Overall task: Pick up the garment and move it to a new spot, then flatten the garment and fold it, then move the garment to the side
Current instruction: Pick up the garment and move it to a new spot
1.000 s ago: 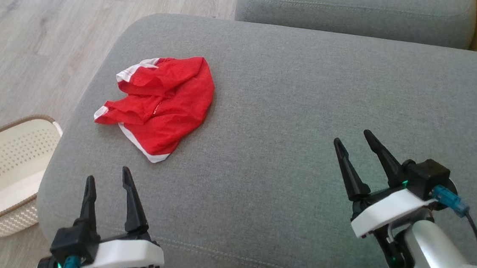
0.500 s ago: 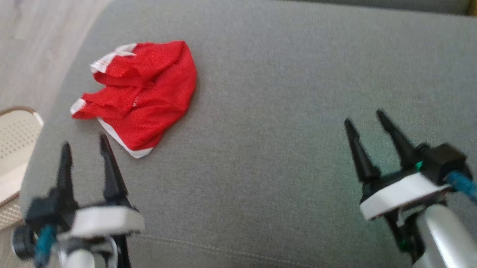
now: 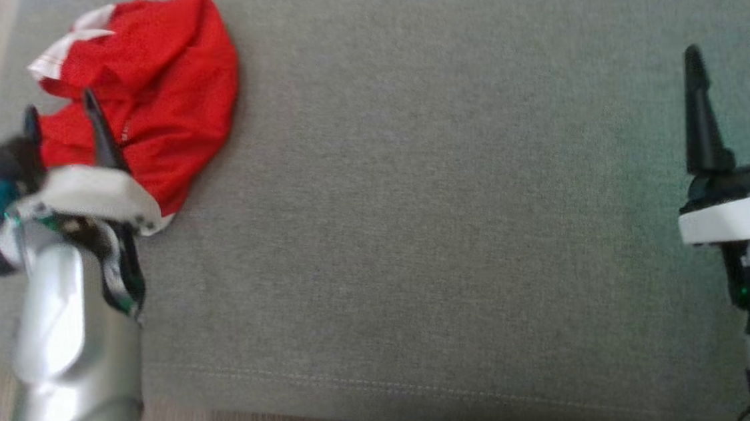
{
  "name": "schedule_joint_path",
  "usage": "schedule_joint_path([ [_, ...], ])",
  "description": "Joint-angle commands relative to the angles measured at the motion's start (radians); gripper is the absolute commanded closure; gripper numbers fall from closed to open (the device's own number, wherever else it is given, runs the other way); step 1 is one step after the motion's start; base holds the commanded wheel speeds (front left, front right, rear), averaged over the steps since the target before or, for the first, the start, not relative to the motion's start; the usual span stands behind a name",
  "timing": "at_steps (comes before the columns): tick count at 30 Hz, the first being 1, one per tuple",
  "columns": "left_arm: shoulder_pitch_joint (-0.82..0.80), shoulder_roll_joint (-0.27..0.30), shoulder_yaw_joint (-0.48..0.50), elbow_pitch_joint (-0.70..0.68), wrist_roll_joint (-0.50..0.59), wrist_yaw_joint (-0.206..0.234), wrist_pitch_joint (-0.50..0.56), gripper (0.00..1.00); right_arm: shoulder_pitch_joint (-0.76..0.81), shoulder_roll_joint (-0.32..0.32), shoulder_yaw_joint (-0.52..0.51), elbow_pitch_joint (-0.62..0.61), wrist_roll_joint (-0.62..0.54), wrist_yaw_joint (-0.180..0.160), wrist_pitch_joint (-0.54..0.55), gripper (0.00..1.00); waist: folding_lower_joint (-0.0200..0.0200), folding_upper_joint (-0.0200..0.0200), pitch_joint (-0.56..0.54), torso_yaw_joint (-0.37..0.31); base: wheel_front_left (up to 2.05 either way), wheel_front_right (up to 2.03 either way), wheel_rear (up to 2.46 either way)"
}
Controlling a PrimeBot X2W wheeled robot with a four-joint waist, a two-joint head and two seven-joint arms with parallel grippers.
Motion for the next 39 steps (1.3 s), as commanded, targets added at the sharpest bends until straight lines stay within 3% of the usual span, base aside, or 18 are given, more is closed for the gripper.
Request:
schedule_joint_path([
  [1, -0.07, 0.05, 0.047, 0.009, -0.009, 0.012, 0.009, 0.0, -0.027, -0.016, 0.013, -0.061, -0.006, -0.001, 0.011, 0.0, 0.0, 0.0, 0.05, -0.031, 0.0, 0.0, 0.0],
  [11, -0.261, 0.102, 0.049, 0.282, -0.013, 0.025, 0.086, 0.0, -0.031, -0.033, 0.017, -0.131, 0.0, -0.001, 0.037, 0.0, 0.0, 0.0, 0.108, -0.064, 0.0, 0.0, 0.0],
  [16, -0.315, 0.105, 0.048, 0.374, -0.034, -0.009, 0.063, 0.0, -0.032, -0.031, 0.019, -0.129, 0.0, -0.001, 0.037, 0.0, 0.0, 0.0, 0.115, -0.077, 0.0, 0.0, 0.0],
  [17, -0.323, 0.105, 0.046, 0.393, -0.039, -0.021, 0.062, 0.15, -0.032, -0.031, 0.02, -0.127, 0.0, -0.001, 0.037, 0.0, 0.0, 0.0, 0.116, -0.079, 0.0, 0.0, 0.0],
  [18, -0.33, 0.105, 0.046, 0.411, -0.046, -0.032, 0.059, 0.98, -0.033, -0.031, 0.021, -0.125, -0.001, -0.001, 0.036, 0.0, 0.0, 0.0, 0.116, -0.081, 0.0, 0.0, 0.0],
  [22, -0.35, 0.11, 0.05, 0.455, -0.057, -0.045, 0.034, 1.0, -0.035, -0.026, 0.025, -0.118, -0.002, -0.001, 0.034, 0.0, 0.0, 0.0, 0.112, -0.087, 0.0, 0.0, 0.0],
  [29, -0.352, 0.133, 0.079, 0.417, -0.067, -0.02, -0.089, 1.0, -0.033, -0.003, 0.036, -0.078, -0.003, -0.001, 0.013, 0.0, 0.0, 0.0, 0.049, -0.1, 0.0, 0.0, 0.0],
  [32, -0.323, 0.139, 0.085, 0.328, -0.056, -0.016, -0.095, 1.0, -0.029, 0.011, 0.04, -0.055, -0.002, -0.001, 0.001, 0.0, 0.0, 0.0, 0.008, -0.107, 0.0, 0.0, 0.0],
  [39, -0.203, 0.123, 0.066, -0.022, 0.004, -0.013, -0.096, 1.0, -0.019, 0.044, 0.054, -0.005, 0.001, -0.001, -0.025, 0.0, 0.0, 0.0, -0.091, -0.137, 0.0, 0.0, 0.0],
])
